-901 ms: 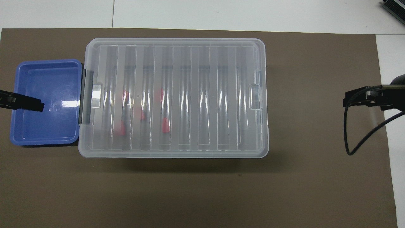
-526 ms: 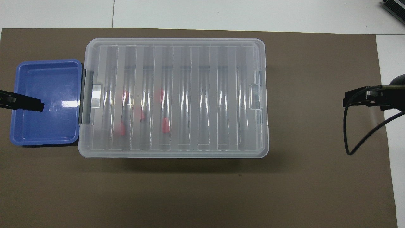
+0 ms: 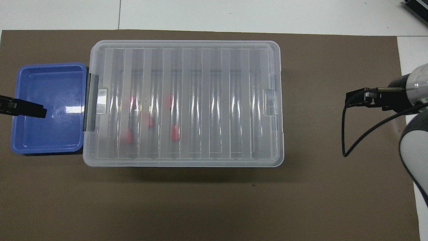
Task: Place red block in blue tray from box
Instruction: 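Move the right gripper to the edge of the clear lid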
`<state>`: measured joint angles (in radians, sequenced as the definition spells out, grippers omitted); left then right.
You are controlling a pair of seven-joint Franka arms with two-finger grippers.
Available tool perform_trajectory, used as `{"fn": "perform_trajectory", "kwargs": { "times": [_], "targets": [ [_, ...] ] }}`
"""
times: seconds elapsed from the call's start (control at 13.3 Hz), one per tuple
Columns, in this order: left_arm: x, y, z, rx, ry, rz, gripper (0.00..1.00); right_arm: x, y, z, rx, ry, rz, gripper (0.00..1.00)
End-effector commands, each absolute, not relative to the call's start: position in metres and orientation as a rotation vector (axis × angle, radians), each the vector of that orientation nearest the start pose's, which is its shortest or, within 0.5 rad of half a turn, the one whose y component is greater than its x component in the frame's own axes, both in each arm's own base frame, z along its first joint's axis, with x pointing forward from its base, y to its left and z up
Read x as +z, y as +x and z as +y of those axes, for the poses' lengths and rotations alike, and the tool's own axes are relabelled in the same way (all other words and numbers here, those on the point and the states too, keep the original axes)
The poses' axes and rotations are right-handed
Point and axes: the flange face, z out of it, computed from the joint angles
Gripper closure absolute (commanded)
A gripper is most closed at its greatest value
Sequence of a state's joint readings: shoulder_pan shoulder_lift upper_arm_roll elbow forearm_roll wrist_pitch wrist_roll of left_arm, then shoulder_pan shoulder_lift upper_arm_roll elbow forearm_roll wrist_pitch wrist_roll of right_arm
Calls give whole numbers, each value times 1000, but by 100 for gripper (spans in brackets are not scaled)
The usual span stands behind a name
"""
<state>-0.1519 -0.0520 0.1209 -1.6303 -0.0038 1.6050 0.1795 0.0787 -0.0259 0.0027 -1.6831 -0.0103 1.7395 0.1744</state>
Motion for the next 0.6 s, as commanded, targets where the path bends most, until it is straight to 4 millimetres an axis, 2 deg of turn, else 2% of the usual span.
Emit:
{"fn": "perform_trajectory", "kwargs": {
  "times": [0.0, 0.08, 0.23, 0.38, 0.53],
  "targets": [
    [628, 534, -15, -60, -3149, 315, 0, 578, 567, 65, -184, -3128, 167, 4],
    [628, 534, -15, -60, -3149, 315, 0, 569, 572, 75, -184, -3124, 191, 4],
    [628, 534, -15, -60, -3149, 315, 0, 552, 581, 96, -188, -3122, 156, 13],
    [628, 534, -15, -60, -3149, 315, 0, 533, 596, 104, -222, -3113, 150, 12],
    [628, 534, -15, -60, -3149, 315, 0, 516, 606, 123, -260, -3099, 157, 12]
  ]
}}
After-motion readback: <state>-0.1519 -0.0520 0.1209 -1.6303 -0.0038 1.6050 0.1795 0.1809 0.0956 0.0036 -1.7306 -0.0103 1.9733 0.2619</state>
